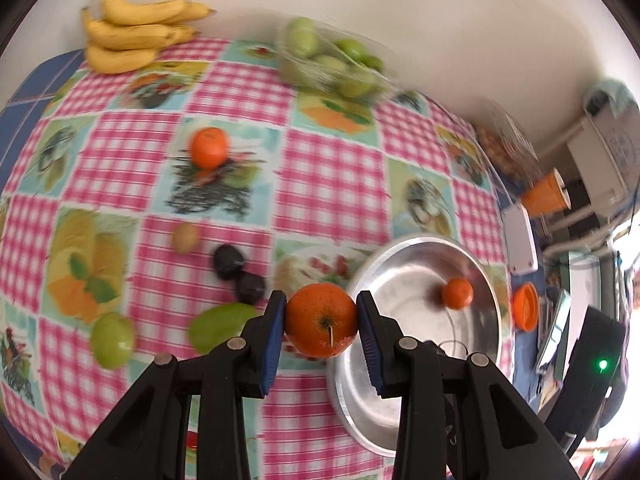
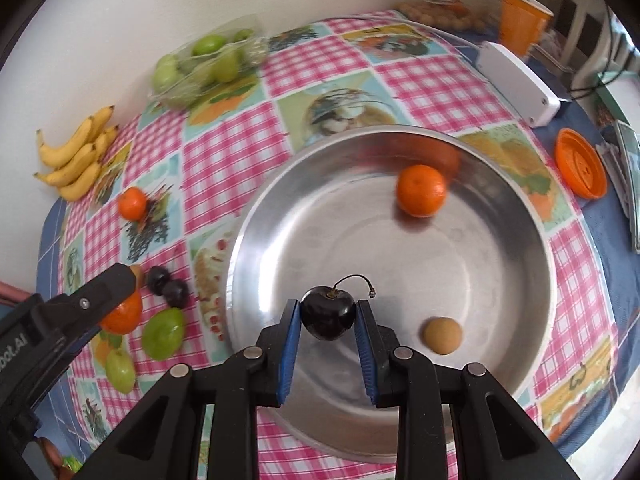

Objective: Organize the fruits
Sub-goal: 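Carry the cherry and tangerine into the steel bowl and release both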

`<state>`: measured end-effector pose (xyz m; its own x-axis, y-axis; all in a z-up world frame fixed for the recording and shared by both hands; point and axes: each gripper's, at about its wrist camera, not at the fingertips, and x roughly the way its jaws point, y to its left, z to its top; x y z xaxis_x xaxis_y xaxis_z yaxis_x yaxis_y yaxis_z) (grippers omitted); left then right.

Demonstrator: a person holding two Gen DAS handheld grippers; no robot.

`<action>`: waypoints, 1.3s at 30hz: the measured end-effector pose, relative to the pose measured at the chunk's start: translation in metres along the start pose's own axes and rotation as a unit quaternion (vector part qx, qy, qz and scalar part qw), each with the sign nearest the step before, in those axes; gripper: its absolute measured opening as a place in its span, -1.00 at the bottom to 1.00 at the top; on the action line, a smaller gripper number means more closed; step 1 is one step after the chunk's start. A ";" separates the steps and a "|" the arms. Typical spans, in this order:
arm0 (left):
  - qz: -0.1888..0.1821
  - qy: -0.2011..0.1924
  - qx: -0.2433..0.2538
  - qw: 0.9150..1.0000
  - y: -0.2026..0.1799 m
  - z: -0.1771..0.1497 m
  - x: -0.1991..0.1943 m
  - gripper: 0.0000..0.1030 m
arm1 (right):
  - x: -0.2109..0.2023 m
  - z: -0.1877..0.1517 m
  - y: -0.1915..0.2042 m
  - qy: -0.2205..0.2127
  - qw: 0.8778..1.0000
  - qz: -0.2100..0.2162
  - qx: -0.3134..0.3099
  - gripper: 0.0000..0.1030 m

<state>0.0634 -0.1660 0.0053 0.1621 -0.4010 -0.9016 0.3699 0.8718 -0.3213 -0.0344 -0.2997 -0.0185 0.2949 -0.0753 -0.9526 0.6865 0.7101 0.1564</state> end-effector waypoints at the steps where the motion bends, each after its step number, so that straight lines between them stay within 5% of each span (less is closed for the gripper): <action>1: -0.002 0.004 0.006 1.000 -0.005 -0.001 0.003 -0.28 | 0.001 0.002 -0.006 0.000 1.000 -0.003 0.006 -0.43; 14: -0.020 0.044 0.075 0.996 -0.043 -0.022 0.035 -0.28 | 0.005 0.004 -0.061 0.003 0.996 -0.033 0.080 -0.43; 39: -0.013 0.076 0.080 0.994 -0.045 -0.031 0.056 -0.28 | 0.012 -0.001 -0.056 0.012 0.996 -0.042 0.083 -0.41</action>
<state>0.0271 -0.2190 -0.0399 0.0144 -0.3655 -0.9307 0.5150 0.8006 -0.3064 -0.0698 -0.3397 -0.0385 0.2174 -0.1121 -0.9696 0.8095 0.5758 0.1149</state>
